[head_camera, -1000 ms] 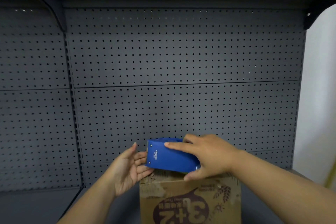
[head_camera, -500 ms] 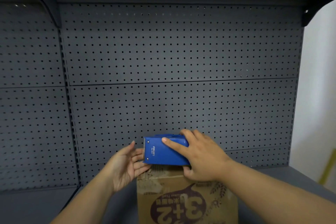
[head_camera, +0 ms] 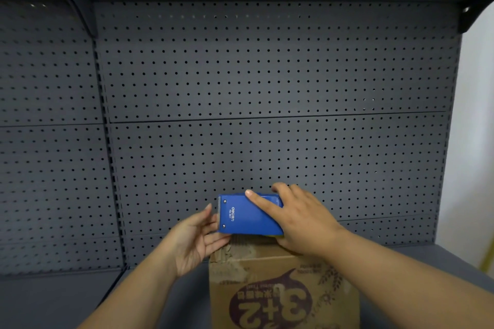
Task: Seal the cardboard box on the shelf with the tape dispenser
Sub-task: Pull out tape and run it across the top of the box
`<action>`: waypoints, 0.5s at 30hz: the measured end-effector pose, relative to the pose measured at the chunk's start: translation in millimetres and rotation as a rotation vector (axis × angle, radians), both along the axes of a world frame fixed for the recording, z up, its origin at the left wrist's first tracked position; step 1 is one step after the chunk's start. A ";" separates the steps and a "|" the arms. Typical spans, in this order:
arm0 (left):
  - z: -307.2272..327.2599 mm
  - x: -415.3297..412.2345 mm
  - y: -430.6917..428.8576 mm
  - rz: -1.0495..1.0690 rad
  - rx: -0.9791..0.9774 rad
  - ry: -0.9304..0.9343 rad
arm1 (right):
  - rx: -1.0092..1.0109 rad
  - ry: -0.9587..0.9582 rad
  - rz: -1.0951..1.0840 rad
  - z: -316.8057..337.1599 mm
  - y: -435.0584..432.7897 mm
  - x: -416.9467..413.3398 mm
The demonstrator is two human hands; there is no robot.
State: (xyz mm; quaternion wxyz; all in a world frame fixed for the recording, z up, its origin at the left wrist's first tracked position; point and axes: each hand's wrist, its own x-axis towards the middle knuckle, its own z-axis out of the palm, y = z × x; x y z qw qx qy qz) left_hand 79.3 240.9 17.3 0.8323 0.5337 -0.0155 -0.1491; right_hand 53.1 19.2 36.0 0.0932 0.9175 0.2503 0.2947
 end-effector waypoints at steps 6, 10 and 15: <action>15.4 -5.1 -7.2 0.056 0.068 0.022 | 0.071 0.001 0.039 21.5 -2.3 -8.4; 31.4 -5.7 -10.3 0.085 0.125 0.027 | 0.043 -0.037 0.044 39.6 2.3 -17.5; 46.9 -9.9 -13.8 0.186 0.191 -0.095 | 0.054 -0.048 0.028 55.9 -1.3 -24.2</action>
